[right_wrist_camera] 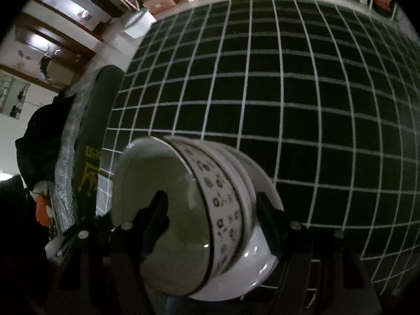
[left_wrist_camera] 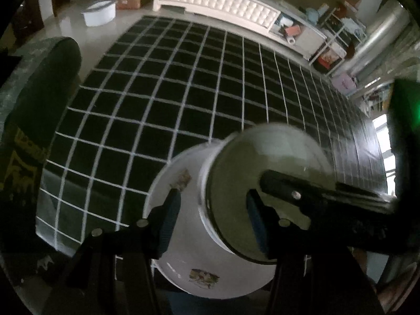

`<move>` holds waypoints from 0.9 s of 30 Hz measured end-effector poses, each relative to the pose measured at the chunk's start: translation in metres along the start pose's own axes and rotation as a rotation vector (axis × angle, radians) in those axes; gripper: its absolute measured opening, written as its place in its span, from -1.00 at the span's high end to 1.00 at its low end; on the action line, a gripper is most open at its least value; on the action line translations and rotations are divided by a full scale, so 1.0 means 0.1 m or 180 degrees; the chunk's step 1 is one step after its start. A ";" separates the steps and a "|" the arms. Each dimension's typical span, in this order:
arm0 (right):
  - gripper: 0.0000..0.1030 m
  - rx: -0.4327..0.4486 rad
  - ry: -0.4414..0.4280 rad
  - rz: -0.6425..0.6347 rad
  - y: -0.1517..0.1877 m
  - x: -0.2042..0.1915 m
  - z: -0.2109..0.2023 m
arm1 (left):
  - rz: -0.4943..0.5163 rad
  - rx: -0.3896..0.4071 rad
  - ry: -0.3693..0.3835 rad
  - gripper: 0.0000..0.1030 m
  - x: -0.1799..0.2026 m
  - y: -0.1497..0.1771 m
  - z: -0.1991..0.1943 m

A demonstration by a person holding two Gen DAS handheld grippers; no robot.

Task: Organize plates and bowls
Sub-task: 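Lower the stacked bowls with the left tool onto the floral plate, then open the left tool and withdraw from the bowls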

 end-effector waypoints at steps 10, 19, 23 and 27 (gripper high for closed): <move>-0.39 0.0571 0.0111 -0.0414 0.06 -0.22 -0.74 | 0.0140 0.0678 -0.0014 0.04 0.13 0.00 -0.72; -0.40 0.0956 0.0314 -0.0540 0.46 -0.28 -1.35 | 0.0426 0.1166 -0.0014 0.04 0.41 0.27 -1.37; -0.40 0.1205 0.0542 -0.0633 0.68 -0.30 -1.68 | 0.0532 0.1366 -0.0046 0.04 0.51 0.47 -1.62; -0.40 0.1559 0.0765 -0.0766 0.93 -0.42 -2.00 | 0.0543 0.1696 -0.0146 0.01 0.59 0.67 -1.93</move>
Point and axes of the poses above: each gripper's, at about its wrist camera, not at the fingertips, and z roughly the way its jaws point, x to its right, y to its underside, the point moved 2 cm from there along z, roughly the way its jaws point, and after that the axes turned 12 degrees about -y, right-handed, at the moved point
